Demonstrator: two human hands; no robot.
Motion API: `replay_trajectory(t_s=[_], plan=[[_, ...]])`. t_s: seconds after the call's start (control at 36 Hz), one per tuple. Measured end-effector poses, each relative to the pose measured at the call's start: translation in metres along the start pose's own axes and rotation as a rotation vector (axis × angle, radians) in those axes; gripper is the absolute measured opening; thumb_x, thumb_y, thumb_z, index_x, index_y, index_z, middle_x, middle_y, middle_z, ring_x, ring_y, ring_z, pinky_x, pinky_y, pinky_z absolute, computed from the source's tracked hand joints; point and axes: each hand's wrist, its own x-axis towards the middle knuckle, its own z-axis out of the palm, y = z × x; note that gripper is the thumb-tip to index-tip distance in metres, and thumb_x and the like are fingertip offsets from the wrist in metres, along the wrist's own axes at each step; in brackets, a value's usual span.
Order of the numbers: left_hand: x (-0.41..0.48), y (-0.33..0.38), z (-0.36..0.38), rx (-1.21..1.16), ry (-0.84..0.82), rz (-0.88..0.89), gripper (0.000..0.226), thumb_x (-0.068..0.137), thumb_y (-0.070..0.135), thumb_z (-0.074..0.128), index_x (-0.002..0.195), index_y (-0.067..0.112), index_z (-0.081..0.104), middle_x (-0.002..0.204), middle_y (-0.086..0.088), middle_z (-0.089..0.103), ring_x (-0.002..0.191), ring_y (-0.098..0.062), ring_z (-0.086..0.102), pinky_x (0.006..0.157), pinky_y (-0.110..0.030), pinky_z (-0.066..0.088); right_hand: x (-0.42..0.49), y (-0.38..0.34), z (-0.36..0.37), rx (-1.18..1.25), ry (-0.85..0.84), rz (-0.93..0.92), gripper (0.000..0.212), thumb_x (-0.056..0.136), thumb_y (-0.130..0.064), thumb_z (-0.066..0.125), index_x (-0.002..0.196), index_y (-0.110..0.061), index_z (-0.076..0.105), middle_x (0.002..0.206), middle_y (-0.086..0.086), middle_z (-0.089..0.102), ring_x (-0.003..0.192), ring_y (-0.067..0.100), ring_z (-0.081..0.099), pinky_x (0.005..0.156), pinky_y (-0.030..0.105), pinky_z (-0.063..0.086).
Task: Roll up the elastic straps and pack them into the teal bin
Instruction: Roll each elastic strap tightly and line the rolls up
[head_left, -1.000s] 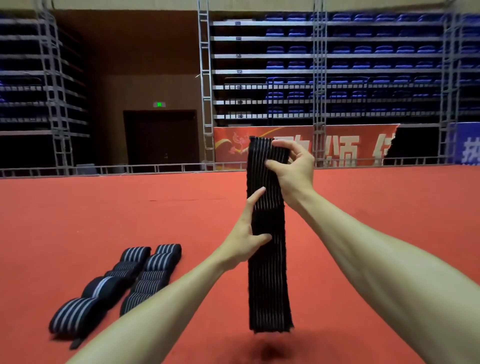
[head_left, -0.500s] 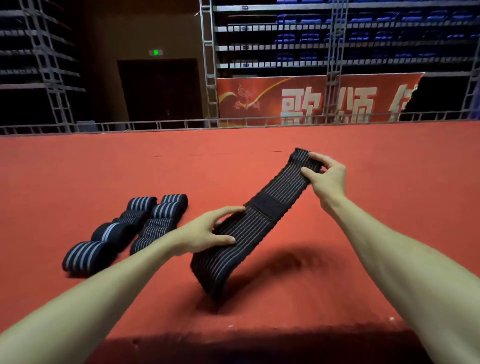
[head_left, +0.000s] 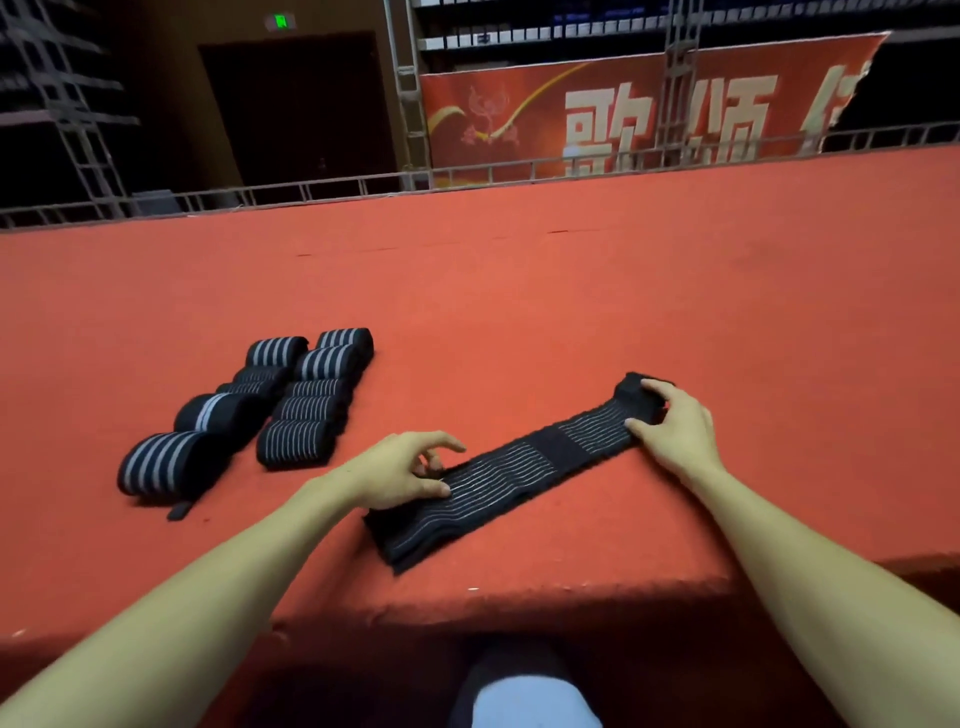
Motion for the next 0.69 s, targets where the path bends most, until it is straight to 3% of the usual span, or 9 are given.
replay_trajectory(t_s=[0.14, 0.33, 0.44, 0.61, 0.69], plan=[[-0.012, -0.005, -0.006, 0.005, 0.039, -0.02, 0.025, 0.09, 0.017, 0.07, 0.113, 0.027, 0.066, 0.085, 0.01, 0.063, 0.058, 0.009, 0.054, 0.067, -0.006, 0.04, 0.001, 0.002, 0.005, -0.062, 0.008, -0.004, 0.058, 0.079, -0.012, 0.078, 0.134, -0.012, 0.058, 0.134, 0.015, 0.061, 0.124, 0.032, 0.055, 0.106, 0.036, 0.038], [-0.026, -0.015, -0.005, 0.028, 0.047, -0.054, 0.033, 0.085, 0.012, 0.075, 0.116, 0.02, 0.067, 0.084, 0.01, 0.06, 0.058, 0.01, 0.053, 0.069, -0.009, 0.043, 0.003, 0.004, 0.006, -0.105, 0.008, 0.011, 0.058, 0.08, -0.013, 0.077, 0.135, -0.012, 0.058, 0.131, 0.018, 0.061, 0.121, 0.035, 0.056, 0.103, 0.038, 0.04], [-0.027, -0.011, -0.006, 0.006, -0.002, -0.066, 0.039, 0.084, 0.007, 0.075, 0.12, 0.018, 0.065, 0.092, 0.005, 0.058, 0.056, 0.008, 0.052, 0.065, -0.019, 0.051, 0.003, 0.004, 0.005, -0.107, 0.006, 0.025, 0.058, 0.081, -0.015, 0.077, 0.135, -0.013, 0.058, 0.131, 0.017, 0.061, 0.122, 0.035, 0.056, 0.104, 0.039, 0.041], [-0.028, -0.009, -0.011, 0.035, -0.042, -0.044, 0.04, 0.083, 0.006, 0.075, 0.117, 0.025, 0.066, 0.094, 0.004, 0.054, 0.06, -0.001, 0.049, 0.059, -0.018, 0.051, 0.004, 0.004, 0.005, -0.094, 0.004, 0.026, 0.059, 0.079, -0.016, 0.079, 0.135, -0.014, 0.059, 0.13, 0.015, 0.063, 0.121, 0.033, 0.057, 0.103, 0.038, 0.042], [-0.03, -0.008, -0.009, 0.093, -0.051, -0.008, 0.039, 0.086, 0.008, 0.073, 0.12, 0.026, 0.065, 0.096, 0.006, 0.054, 0.067, -0.002, 0.047, 0.069, -0.02, 0.051, 0.004, 0.004, 0.005, -0.099, -0.001, 0.026, 0.06, 0.08, -0.017, 0.079, 0.135, -0.015, 0.058, 0.132, 0.013, 0.062, 0.123, 0.032, 0.056, 0.104, 0.038, 0.042]])
